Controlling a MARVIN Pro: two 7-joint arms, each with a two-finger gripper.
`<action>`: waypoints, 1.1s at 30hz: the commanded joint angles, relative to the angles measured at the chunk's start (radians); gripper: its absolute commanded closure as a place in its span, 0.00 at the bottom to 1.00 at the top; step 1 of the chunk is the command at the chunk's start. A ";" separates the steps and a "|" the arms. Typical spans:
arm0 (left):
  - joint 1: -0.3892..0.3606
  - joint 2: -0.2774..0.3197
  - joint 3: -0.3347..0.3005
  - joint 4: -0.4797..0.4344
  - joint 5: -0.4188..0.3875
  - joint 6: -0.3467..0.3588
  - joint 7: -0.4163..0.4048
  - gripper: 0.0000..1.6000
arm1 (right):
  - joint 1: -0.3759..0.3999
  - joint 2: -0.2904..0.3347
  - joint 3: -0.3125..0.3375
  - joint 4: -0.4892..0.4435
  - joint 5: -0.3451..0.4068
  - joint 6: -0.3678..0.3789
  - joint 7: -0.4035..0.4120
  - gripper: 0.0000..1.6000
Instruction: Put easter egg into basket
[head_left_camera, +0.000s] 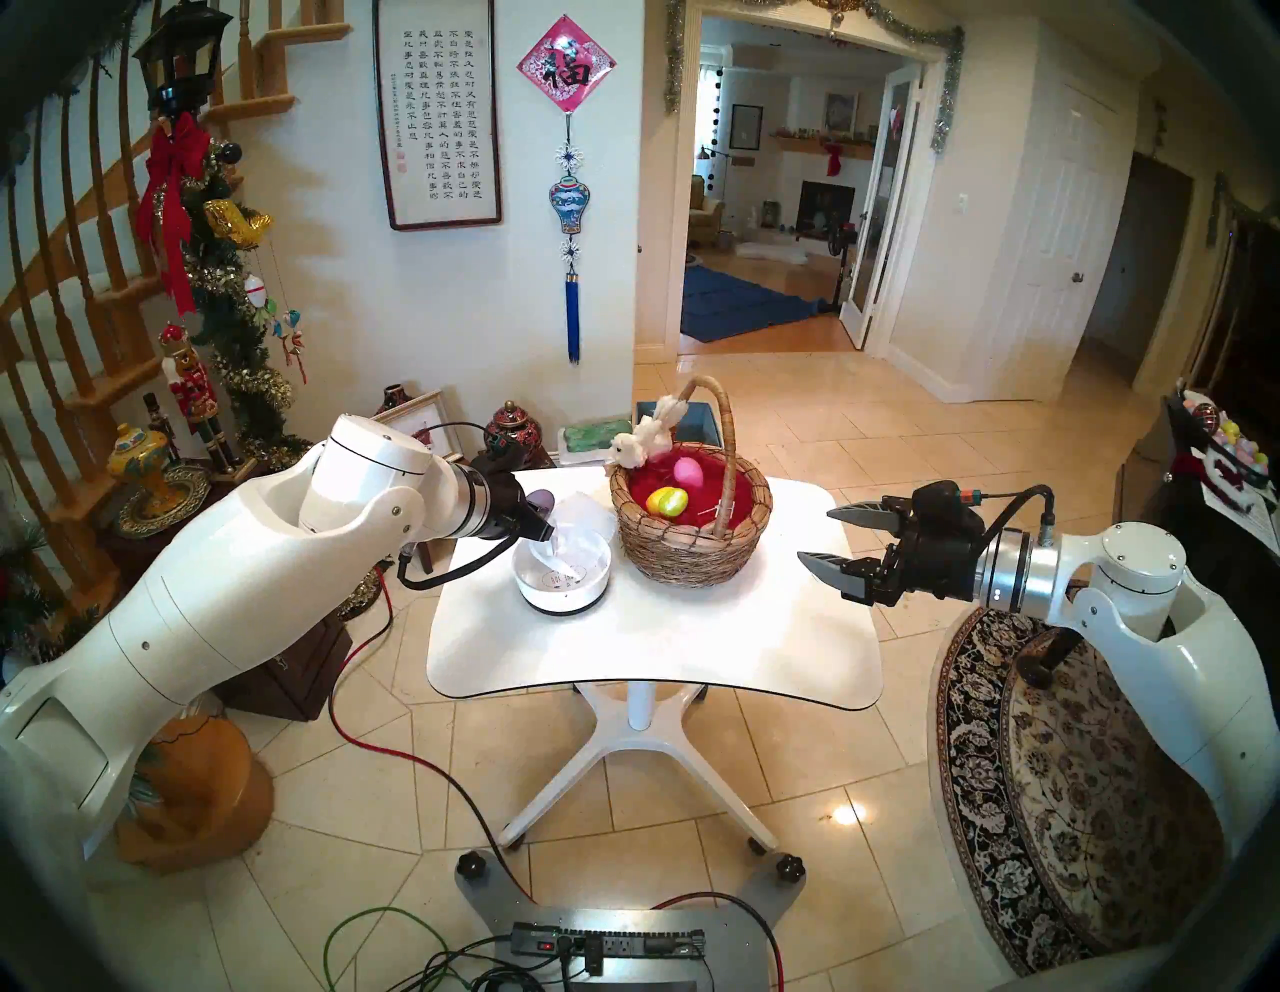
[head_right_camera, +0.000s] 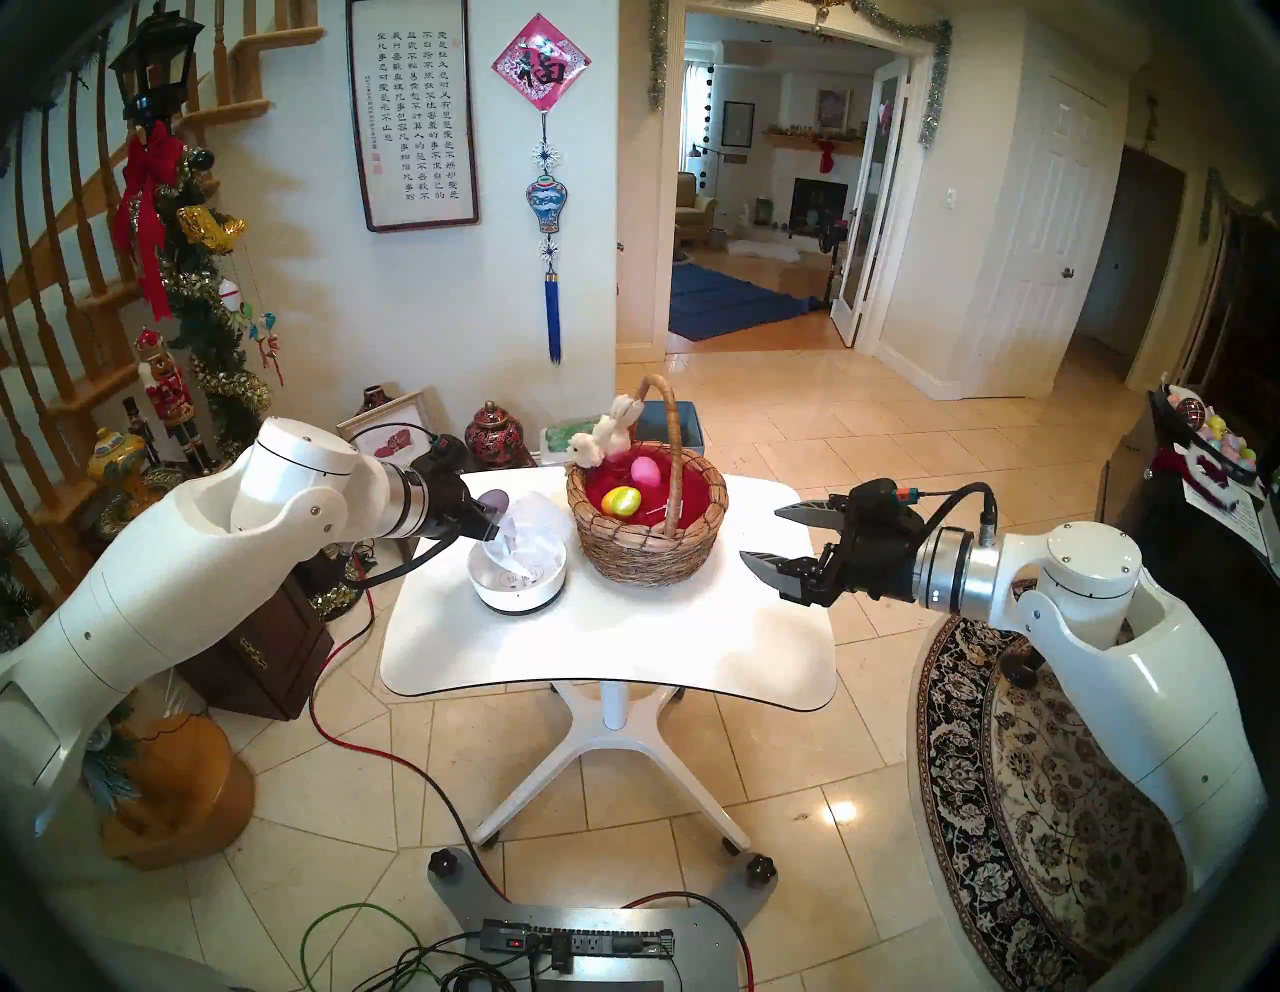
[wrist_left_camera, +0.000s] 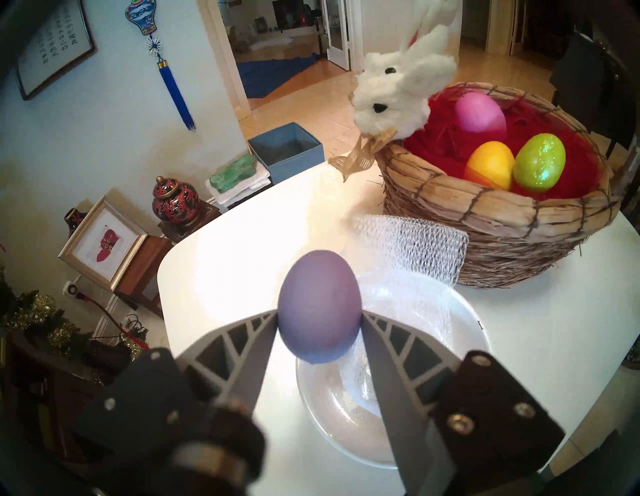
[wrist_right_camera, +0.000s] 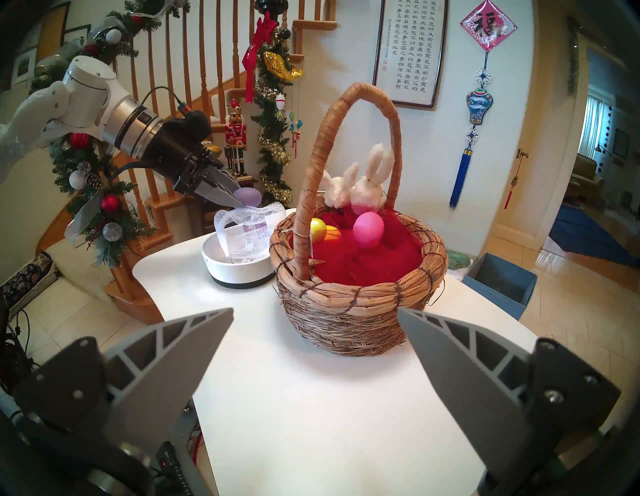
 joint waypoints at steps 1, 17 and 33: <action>0.006 0.036 -0.020 -0.034 -0.019 0.006 -0.017 0.49 | 0.000 0.004 0.006 -0.002 -0.002 -0.002 0.001 0.00; -0.010 0.021 -0.002 0.039 -0.070 0.072 -0.066 0.46 | 0.000 0.004 0.006 -0.002 -0.001 -0.003 0.000 0.00; -0.015 -0.008 0.021 0.076 -0.062 0.072 -0.071 0.36 | 0.000 0.004 0.005 -0.002 -0.001 -0.003 0.000 0.00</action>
